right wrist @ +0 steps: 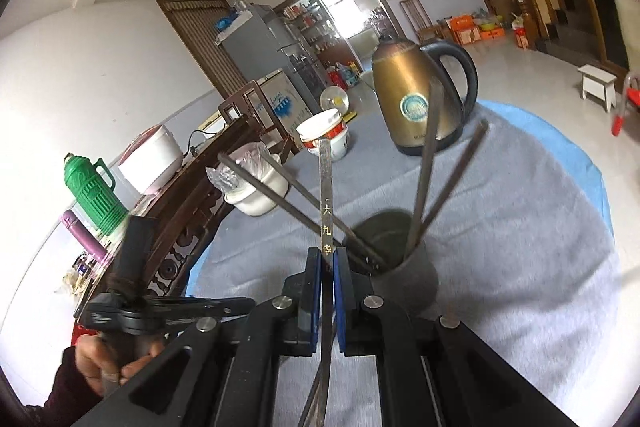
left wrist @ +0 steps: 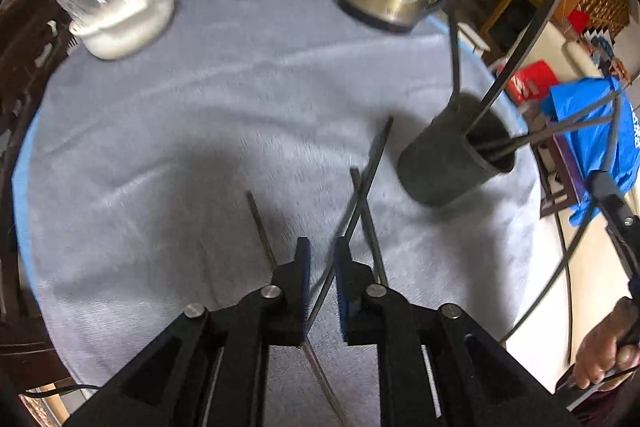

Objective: Organize utensils
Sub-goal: 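Position both held chopsticks above the grey cup rim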

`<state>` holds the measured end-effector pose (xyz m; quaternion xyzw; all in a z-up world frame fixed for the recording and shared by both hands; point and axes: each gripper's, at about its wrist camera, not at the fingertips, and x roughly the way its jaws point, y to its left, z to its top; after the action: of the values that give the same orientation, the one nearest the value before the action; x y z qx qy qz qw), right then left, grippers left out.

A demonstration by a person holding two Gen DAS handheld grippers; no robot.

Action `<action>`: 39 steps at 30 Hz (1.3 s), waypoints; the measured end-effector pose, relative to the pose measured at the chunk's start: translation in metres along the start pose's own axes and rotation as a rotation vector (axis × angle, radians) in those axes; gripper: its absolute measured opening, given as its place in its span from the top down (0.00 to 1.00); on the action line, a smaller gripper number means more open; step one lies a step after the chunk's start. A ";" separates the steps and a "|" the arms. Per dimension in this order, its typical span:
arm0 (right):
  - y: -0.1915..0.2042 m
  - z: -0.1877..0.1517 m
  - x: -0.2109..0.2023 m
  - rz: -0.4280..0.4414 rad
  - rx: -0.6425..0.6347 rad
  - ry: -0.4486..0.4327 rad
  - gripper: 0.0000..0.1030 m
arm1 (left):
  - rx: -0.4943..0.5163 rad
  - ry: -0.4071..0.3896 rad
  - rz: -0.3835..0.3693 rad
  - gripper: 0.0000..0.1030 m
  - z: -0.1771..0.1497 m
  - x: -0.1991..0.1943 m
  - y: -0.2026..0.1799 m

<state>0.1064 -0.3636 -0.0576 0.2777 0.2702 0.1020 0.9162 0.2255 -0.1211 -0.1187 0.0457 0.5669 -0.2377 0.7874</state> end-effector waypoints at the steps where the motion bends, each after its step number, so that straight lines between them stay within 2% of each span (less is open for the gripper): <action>1: -0.002 -0.003 0.000 -0.002 0.004 0.006 0.94 | 0.004 0.008 0.005 0.80 -0.001 0.005 -0.001; 11: -0.011 -0.012 0.001 -0.005 0.031 0.031 0.94 | 0.048 0.092 0.007 0.78 -0.011 0.057 -0.016; 17: -0.009 -0.017 0.006 -0.002 0.037 0.043 0.94 | 0.040 0.092 0.018 0.78 -0.008 0.071 -0.018; 22: -0.007 -0.020 0.007 -0.005 0.032 0.047 0.94 | -0.002 0.086 0.009 0.93 -0.007 0.073 -0.011; 26: -0.006 -0.020 0.008 -0.002 0.030 0.053 0.94 | -0.039 0.083 -0.018 0.95 -0.013 0.065 -0.006; 31: -0.002 -0.023 0.013 0.001 0.024 0.066 0.94 | -0.060 0.082 -0.046 0.95 -0.034 0.050 -0.005; 36: 0.001 -0.025 0.017 0.007 0.018 0.076 0.94 | -0.088 0.112 -0.070 0.95 -0.073 0.040 -0.008; 39: 0.001 -0.026 0.020 0.009 0.024 0.084 0.94 | -0.089 0.138 -0.076 0.94 -0.086 0.039 -0.009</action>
<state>0.1087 -0.3442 -0.0838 0.2851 0.3085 0.1144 0.9003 0.1562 -0.1120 -0.1829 0.0053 0.6313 -0.2380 0.7381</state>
